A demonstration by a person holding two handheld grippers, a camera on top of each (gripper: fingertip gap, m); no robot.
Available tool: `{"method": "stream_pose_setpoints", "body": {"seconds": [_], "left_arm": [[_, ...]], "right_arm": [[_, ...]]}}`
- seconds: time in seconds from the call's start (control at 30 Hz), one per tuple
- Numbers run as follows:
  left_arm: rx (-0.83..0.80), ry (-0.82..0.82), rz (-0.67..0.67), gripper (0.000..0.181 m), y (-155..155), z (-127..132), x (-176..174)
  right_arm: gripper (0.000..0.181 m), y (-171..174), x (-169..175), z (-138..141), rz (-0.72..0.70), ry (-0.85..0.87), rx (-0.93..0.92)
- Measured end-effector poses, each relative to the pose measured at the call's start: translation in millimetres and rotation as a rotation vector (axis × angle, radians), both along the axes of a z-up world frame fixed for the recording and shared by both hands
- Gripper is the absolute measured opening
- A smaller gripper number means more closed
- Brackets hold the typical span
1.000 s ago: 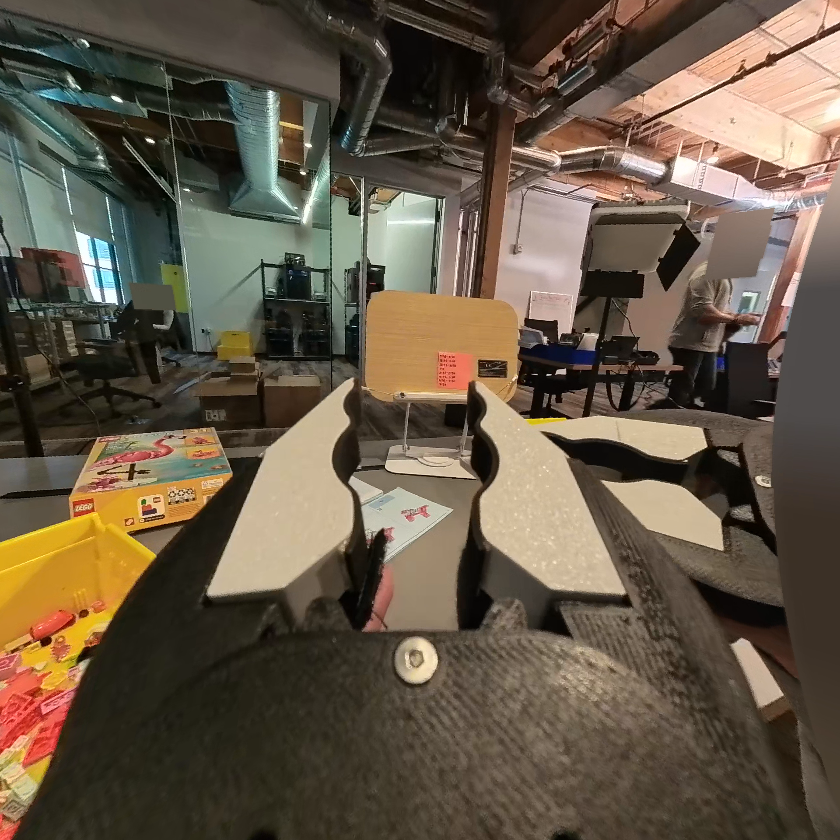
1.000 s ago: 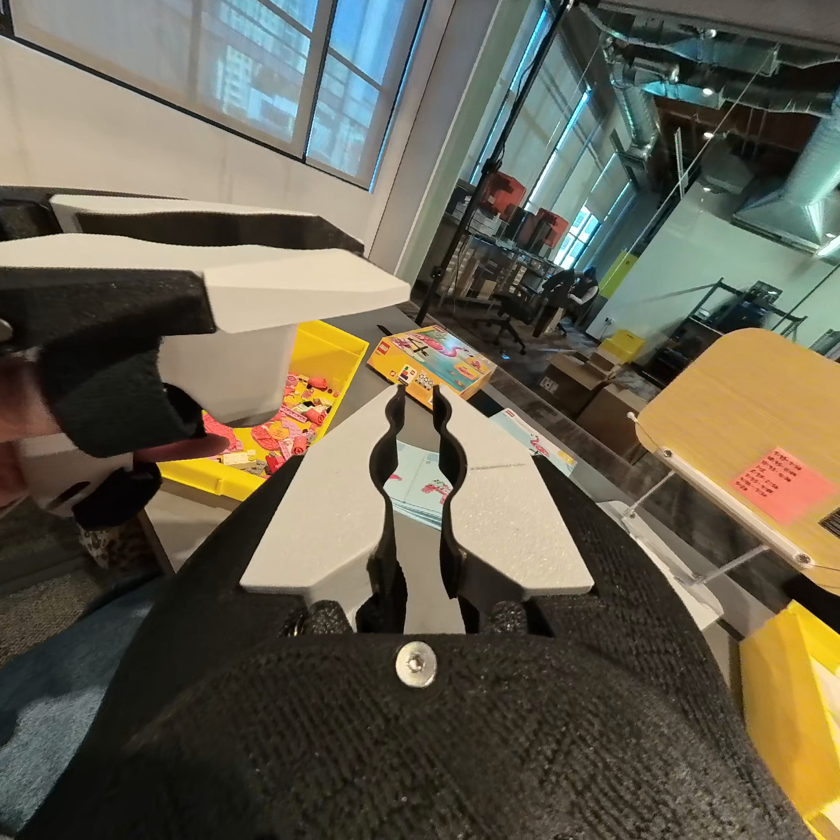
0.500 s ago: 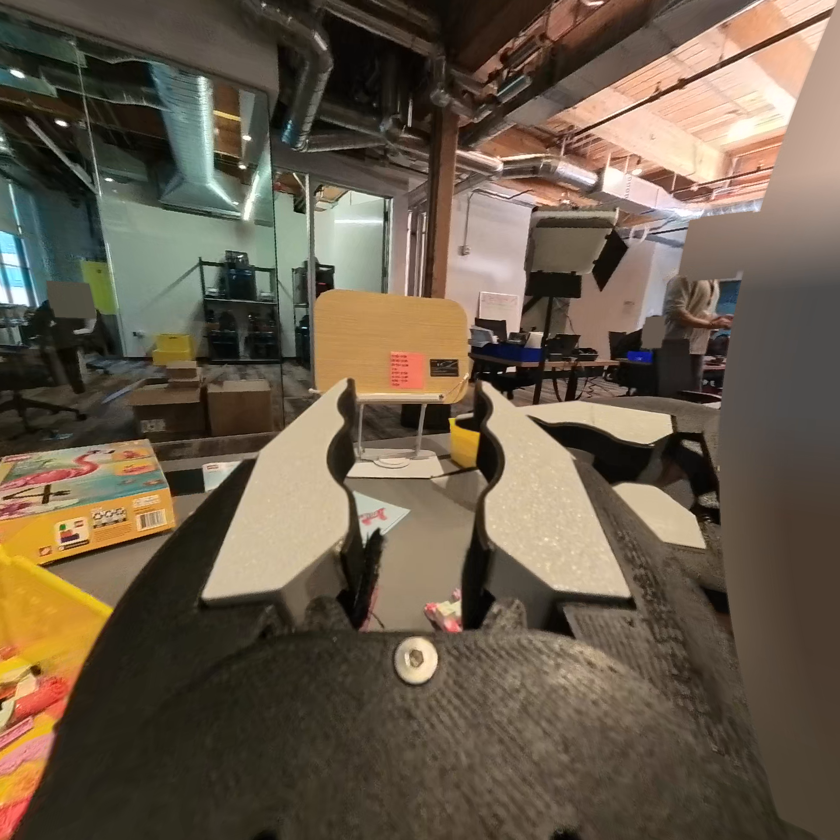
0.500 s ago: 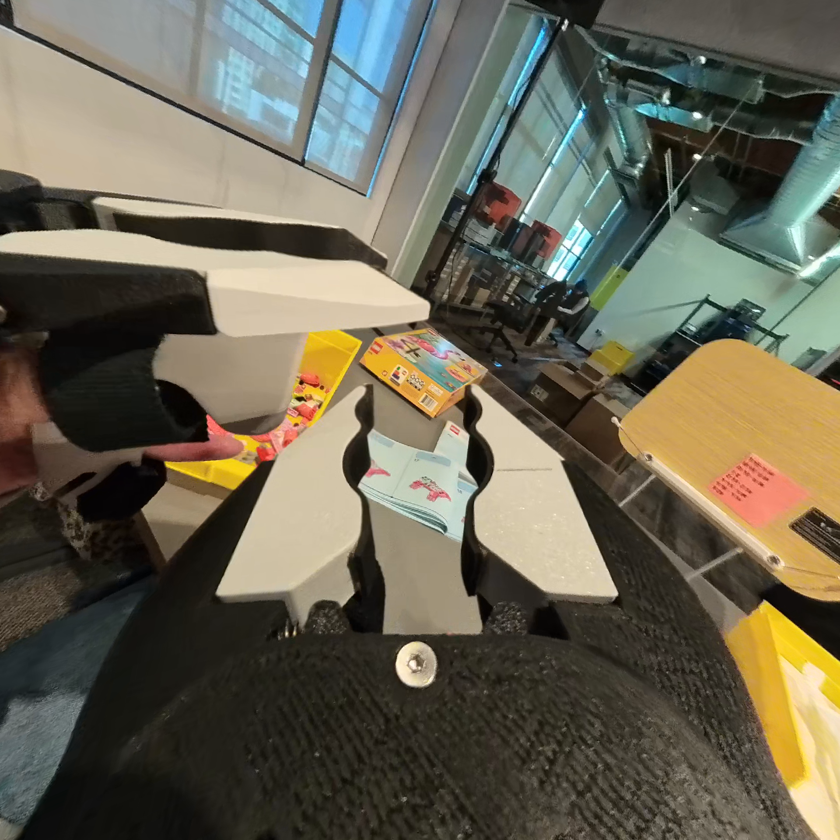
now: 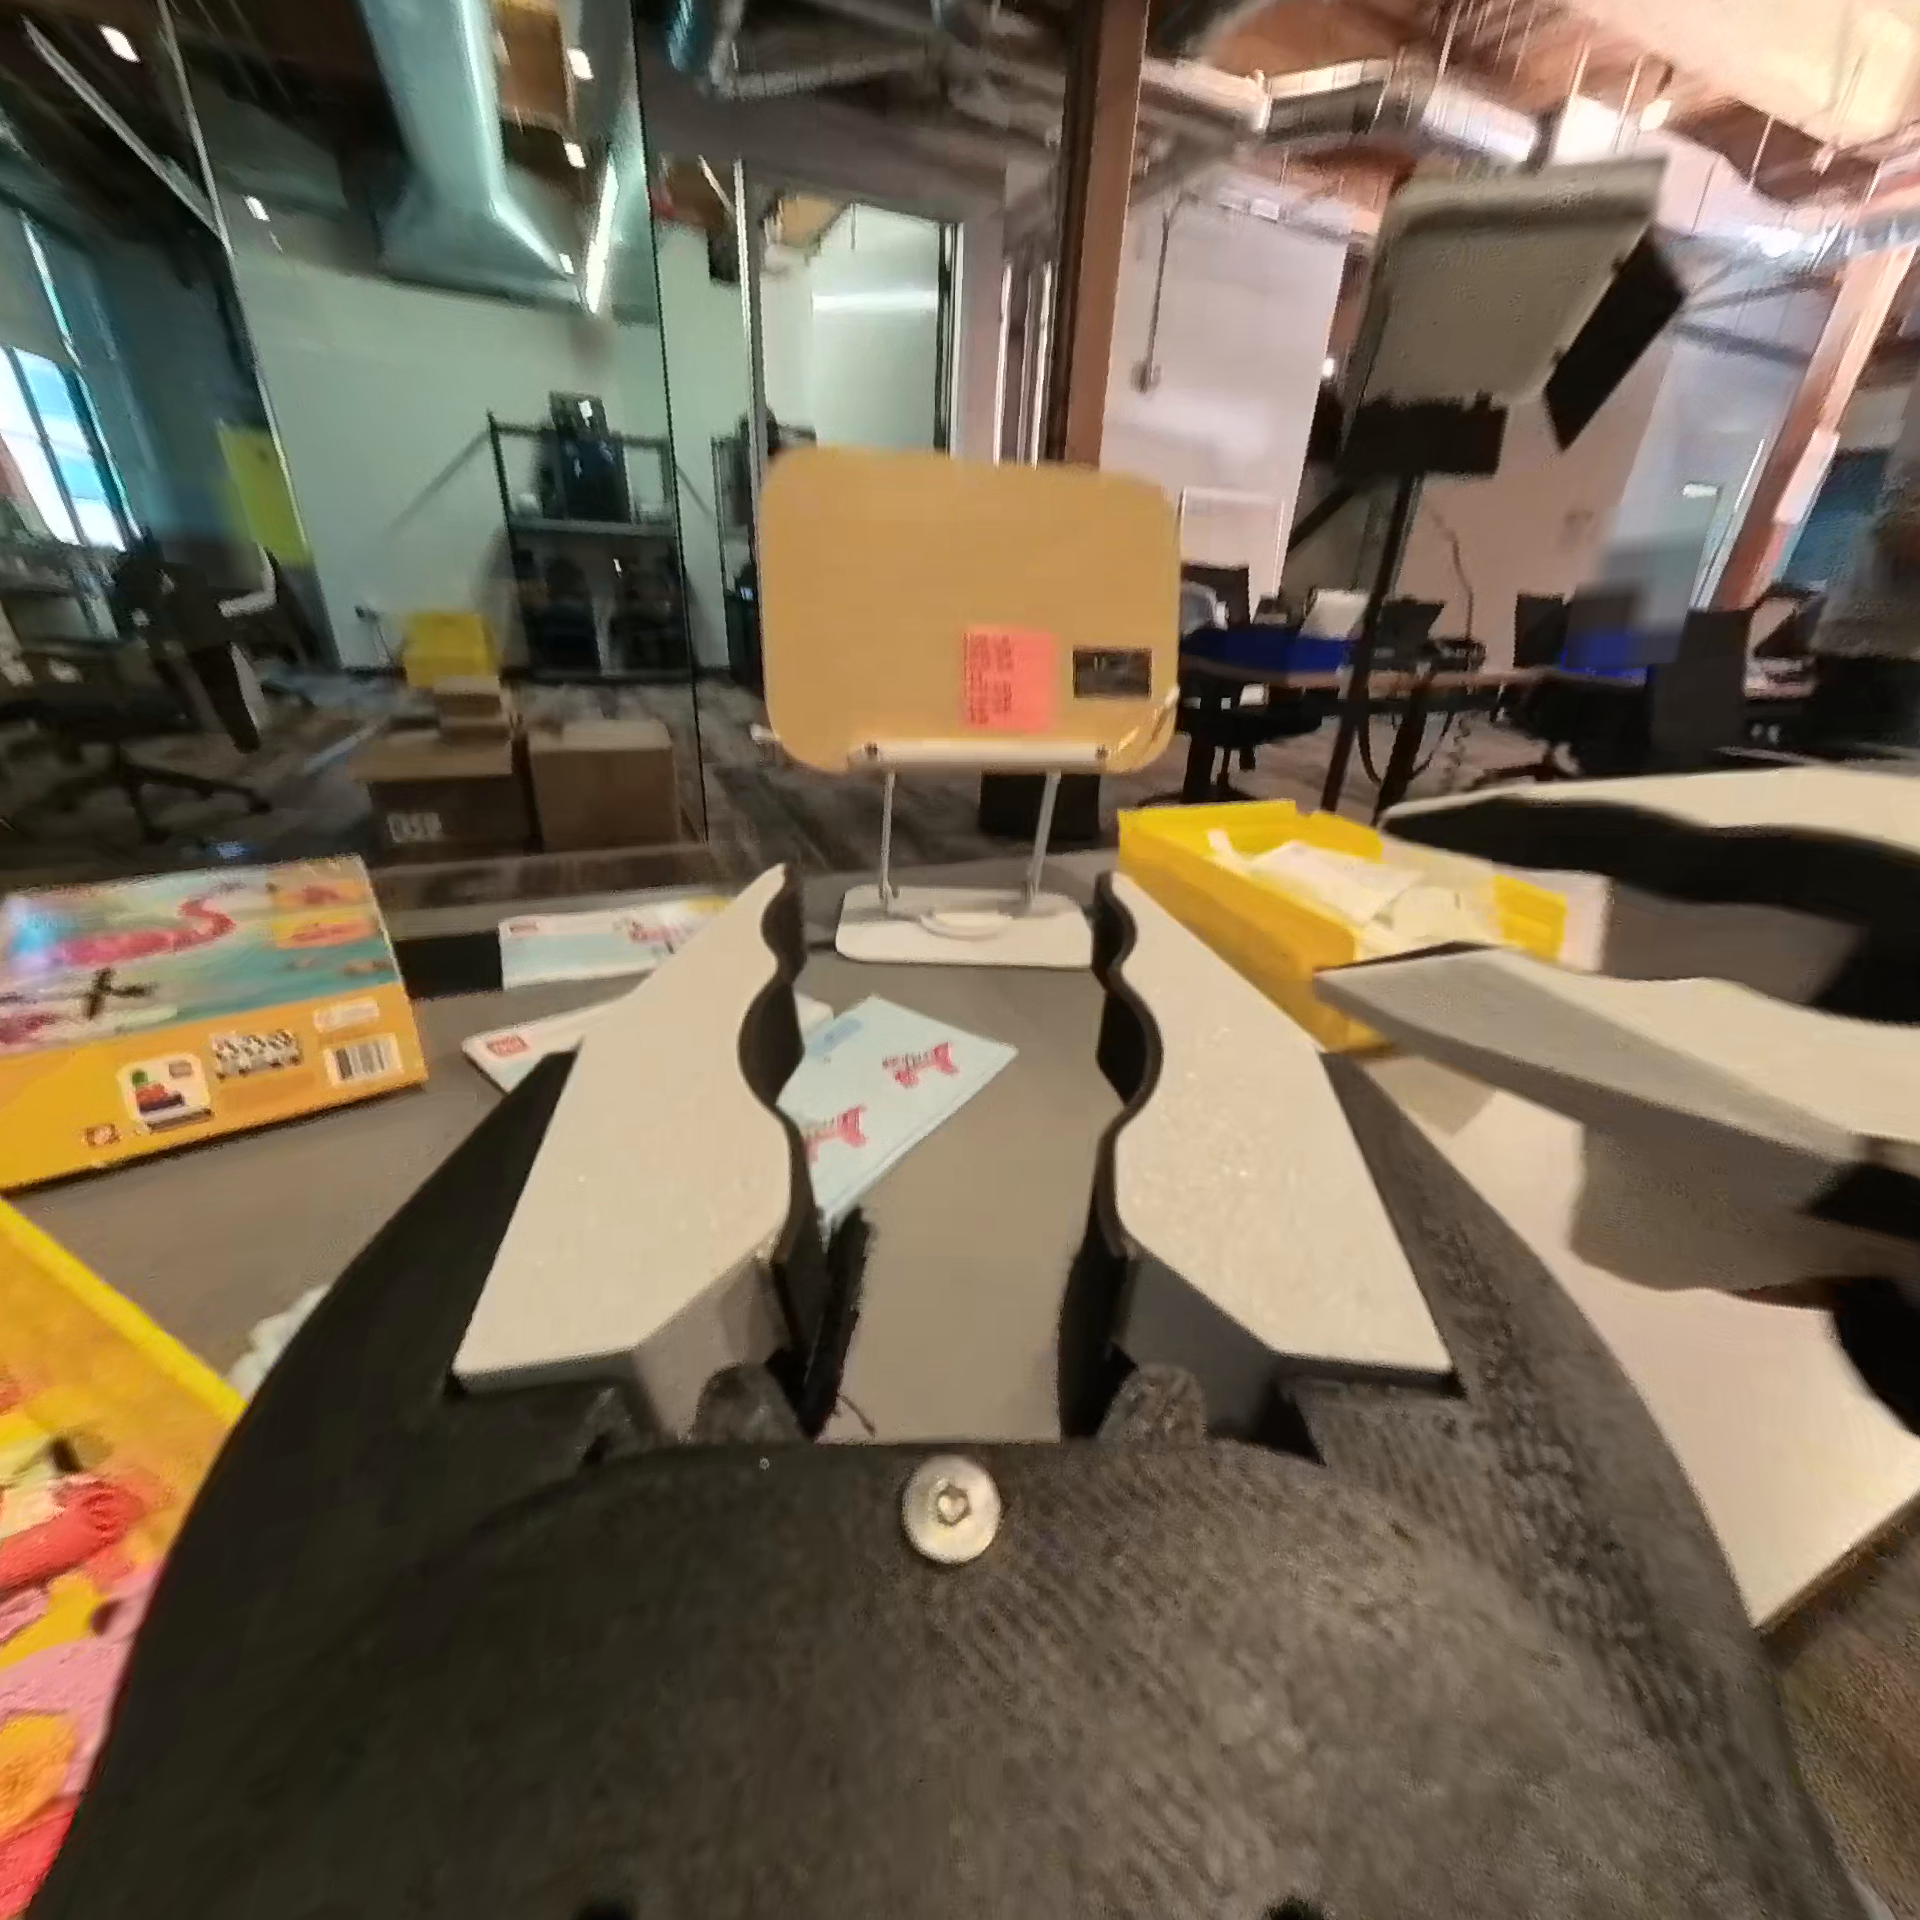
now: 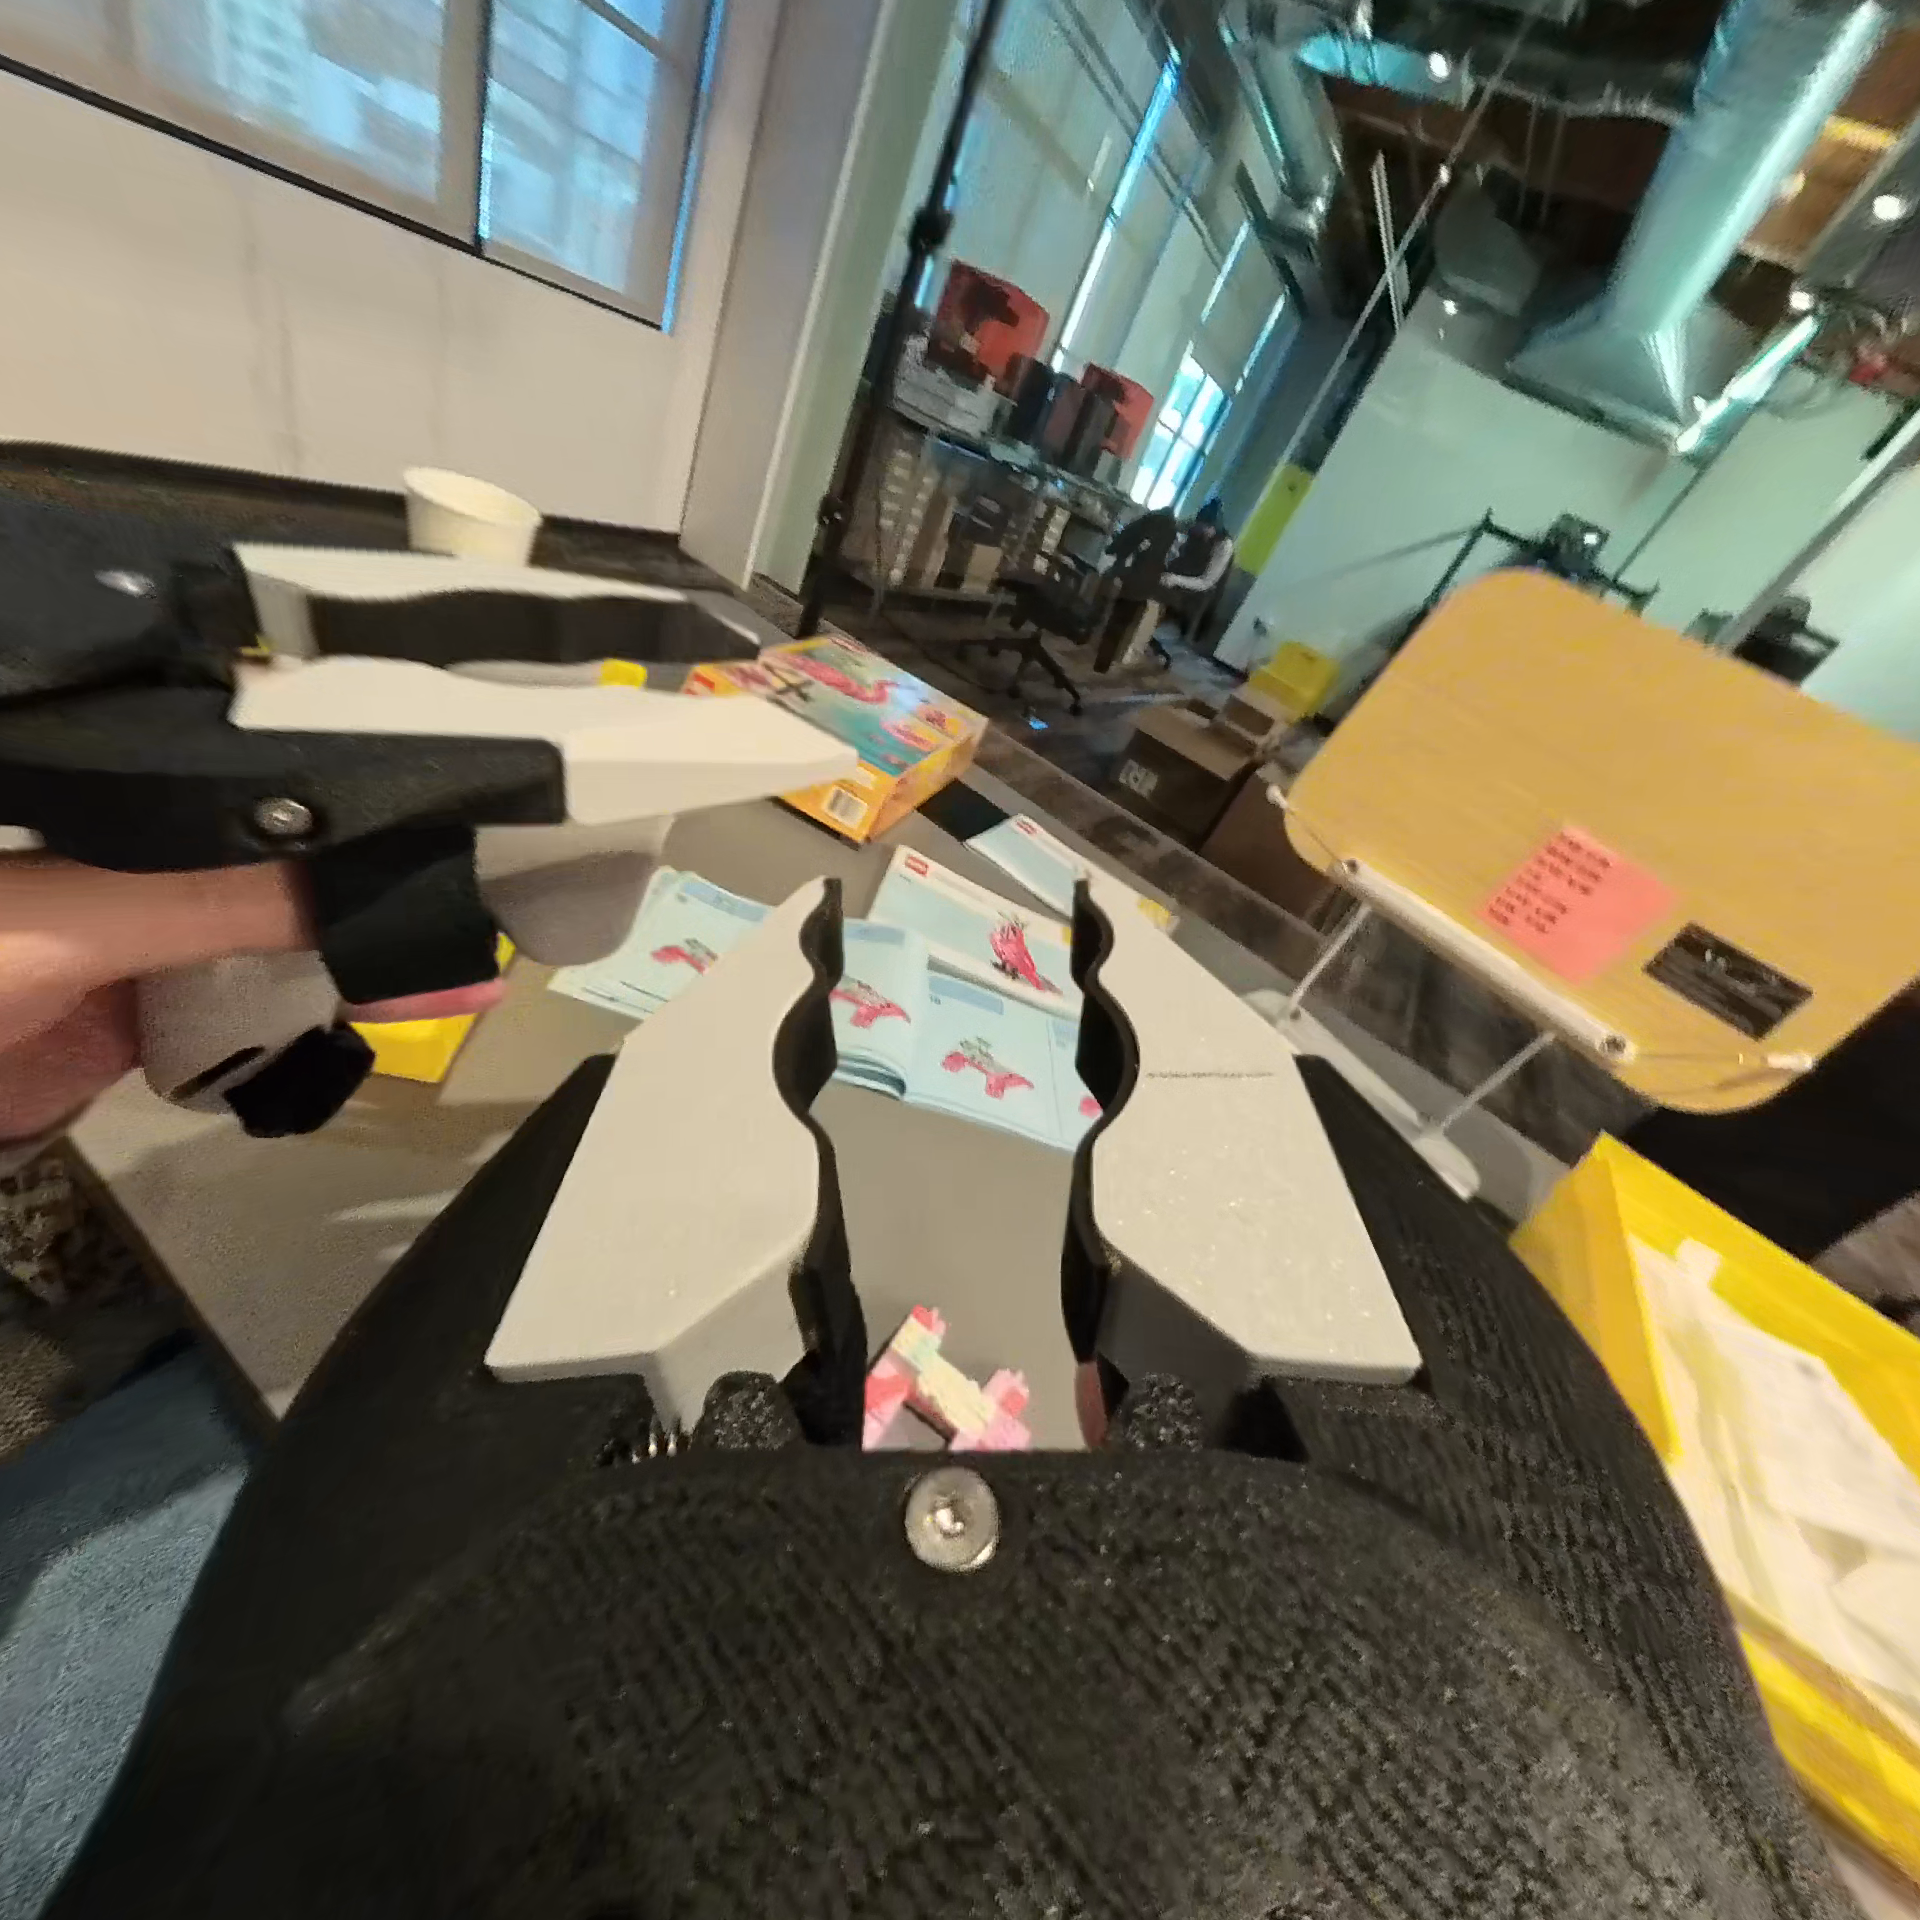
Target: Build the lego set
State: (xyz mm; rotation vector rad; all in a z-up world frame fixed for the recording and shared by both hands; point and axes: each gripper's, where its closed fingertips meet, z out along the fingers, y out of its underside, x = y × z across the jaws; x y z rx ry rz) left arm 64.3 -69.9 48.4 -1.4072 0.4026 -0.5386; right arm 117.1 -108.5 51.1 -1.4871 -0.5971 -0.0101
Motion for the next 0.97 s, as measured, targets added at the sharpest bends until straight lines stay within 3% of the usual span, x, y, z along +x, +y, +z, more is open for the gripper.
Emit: {"method": "stream_pose_setpoints", "body": {"seconds": [0.17,0.23,0.33,0.47,0.7,0.97], "left_arm": [[-0.095,0.186,-0.021,0.065,40,-53,28],[-0.103,0.274,0.007,0.082,51,-65,34],[-0.087,0.389,0.076,0.092,64,-77,37],[-0.135,0.589,0.187,0.109,80,-103,35],[-0.139,0.718,0.259,0.117,86,-116,32],[-0.136,0.777,0.356,0.120,90,-113,9]], "right_arm": [[0.053,3,22,-8,-0.029,0.028,-0.012],[0.067,-5,24,0,0.014,0.109,0.003],[0.094,-25,3,14,0.187,0.252,0.002],[0.121,-22,-18,-2,0.203,0.217,-0.048],[0.122,-6,-21,-32,0.150,0.160,-0.140],[0.124,-3,-23,-39,0.158,0.171,-0.184]]}}
